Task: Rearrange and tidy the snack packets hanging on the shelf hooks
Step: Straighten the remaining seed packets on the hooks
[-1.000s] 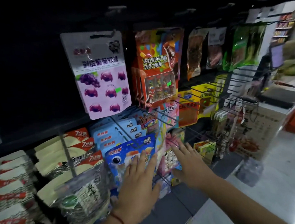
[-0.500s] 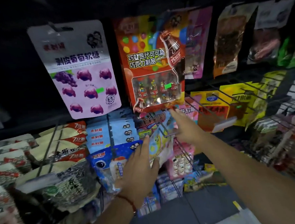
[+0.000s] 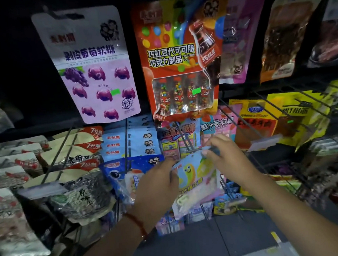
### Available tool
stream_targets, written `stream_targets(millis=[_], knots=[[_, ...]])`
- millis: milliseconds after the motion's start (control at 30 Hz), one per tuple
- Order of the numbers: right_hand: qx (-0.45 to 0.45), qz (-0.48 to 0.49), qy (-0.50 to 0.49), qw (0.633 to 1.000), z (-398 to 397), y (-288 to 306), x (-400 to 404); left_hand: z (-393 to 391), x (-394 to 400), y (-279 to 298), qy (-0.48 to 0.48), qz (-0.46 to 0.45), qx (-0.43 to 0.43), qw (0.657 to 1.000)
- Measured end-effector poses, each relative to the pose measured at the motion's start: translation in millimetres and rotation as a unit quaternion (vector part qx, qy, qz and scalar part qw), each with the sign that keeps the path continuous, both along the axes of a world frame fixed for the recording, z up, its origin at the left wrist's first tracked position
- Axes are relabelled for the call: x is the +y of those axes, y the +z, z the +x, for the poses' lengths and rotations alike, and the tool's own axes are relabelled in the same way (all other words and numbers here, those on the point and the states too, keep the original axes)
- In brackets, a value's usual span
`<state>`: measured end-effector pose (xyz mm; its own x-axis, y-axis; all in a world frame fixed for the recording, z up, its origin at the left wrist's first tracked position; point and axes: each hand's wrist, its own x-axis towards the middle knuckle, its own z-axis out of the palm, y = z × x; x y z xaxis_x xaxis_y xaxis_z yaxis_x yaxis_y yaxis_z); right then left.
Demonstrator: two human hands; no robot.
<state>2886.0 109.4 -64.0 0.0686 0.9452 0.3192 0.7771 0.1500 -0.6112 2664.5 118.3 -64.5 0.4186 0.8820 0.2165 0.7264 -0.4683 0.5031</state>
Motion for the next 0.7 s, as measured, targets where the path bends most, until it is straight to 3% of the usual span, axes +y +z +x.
stream_targets(millis=[133,267,367,467,600,700], knots=[[0.011,0.009,-0.004,1.000,-8.6,2.5,-34.4,-10.8,-18.7,12.1,-0.037,0.012,0.039,0.998],[0.004,0.000,0.031,1.000,-28.1,5.0,-60.0,-21.7,-30.5,17.8,-0.063,0.097,0.116,0.986],[-0.023,-0.004,0.059,0.998,-53.8,2.2,-67.2,-32.8,-33.0,16.0,-0.067,0.008,0.178,0.982],[-0.017,-0.032,0.084,0.996,-75.7,-5.0,-64.8,-51.4,-31.6,8.8,-0.075,-0.059,0.142,0.985],[0.076,-0.079,0.147,0.983,-99.4,2.1,-52.5,-84.7,-34.2,0.7,-0.052,-0.078,0.140,0.986],[0.019,-0.088,0.148,0.985,-114.9,8.6,-31.4,-111.5,-35.2,-4.6,-0.014,-0.066,0.163,0.984]])
